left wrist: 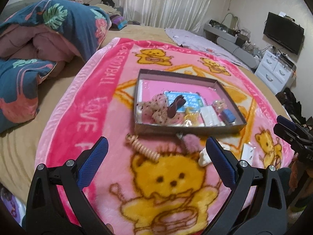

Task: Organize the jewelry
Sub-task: 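Move left tool to the beige coiled hair tie while right tool approaches the white claw clip, then close left tool on the coiled hair tie while right tool closes on the white claw clip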

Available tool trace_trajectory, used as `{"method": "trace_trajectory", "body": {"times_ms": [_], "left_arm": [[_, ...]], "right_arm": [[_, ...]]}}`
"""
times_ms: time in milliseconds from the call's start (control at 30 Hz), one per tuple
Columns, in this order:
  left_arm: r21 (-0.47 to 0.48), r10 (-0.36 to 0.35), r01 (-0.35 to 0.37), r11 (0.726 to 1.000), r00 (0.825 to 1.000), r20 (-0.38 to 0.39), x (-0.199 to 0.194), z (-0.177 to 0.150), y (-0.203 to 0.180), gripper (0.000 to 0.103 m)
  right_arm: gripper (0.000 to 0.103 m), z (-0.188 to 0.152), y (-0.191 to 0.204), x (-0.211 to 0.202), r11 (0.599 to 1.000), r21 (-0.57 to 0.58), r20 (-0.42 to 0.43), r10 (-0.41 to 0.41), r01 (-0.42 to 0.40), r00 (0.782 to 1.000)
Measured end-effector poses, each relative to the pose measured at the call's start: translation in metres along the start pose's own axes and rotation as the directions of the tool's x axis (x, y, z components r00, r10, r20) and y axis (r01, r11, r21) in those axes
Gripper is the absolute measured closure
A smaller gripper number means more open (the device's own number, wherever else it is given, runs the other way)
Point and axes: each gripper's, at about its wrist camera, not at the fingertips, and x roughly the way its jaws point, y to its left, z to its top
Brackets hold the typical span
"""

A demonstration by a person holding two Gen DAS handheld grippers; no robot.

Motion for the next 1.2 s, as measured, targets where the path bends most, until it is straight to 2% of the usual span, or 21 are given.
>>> {"method": "trace_trajectory", "body": {"times_ms": [367,667,867,1000,1100,1200], "left_arm": [[-0.029,0.044,-0.046,0.999,0.997,-0.068,0.023,-0.015,0.019,0.01],[-0.078,0.023,-0.032,0.996,0.993,-0.115,0.042,-0.022,0.034,0.01],[-0.112,-0.003,-0.014,0.994,0.99,-0.144,0.059,-0.025,0.04,0.01],[-0.134,-0.044,0.023,0.991,0.987,-0.157,0.069,-0.024,0.04,0.01],[-0.144,-0.063,0.039,0.989,0.984,-0.166,0.078,-0.022,0.038,0.017],[-0.142,-0.067,0.041,0.989,0.981,-0.183,0.089,-0.02,0.035,0.03]], "right_arm": [[0.008,-0.02,0.027,0.037,0.998,-0.042,-0.107,0.046,-0.051,0.993],[0.008,-0.04,0.045,0.075,0.995,-0.083,-0.192,0.032,-0.048,0.981],[0.008,-0.048,0.054,0.102,0.995,-0.088,-0.225,0.016,-0.037,0.974],[0.008,-0.048,0.055,0.116,0.996,-0.08,-0.227,0.009,-0.028,0.974],[0.008,-0.048,0.054,0.123,0.998,-0.064,-0.225,0.008,-0.023,0.974],[0.008,-0.048,0.054,0.13,0.998,-0.061,-0.233,0.005,-0.02,0.973]]}}
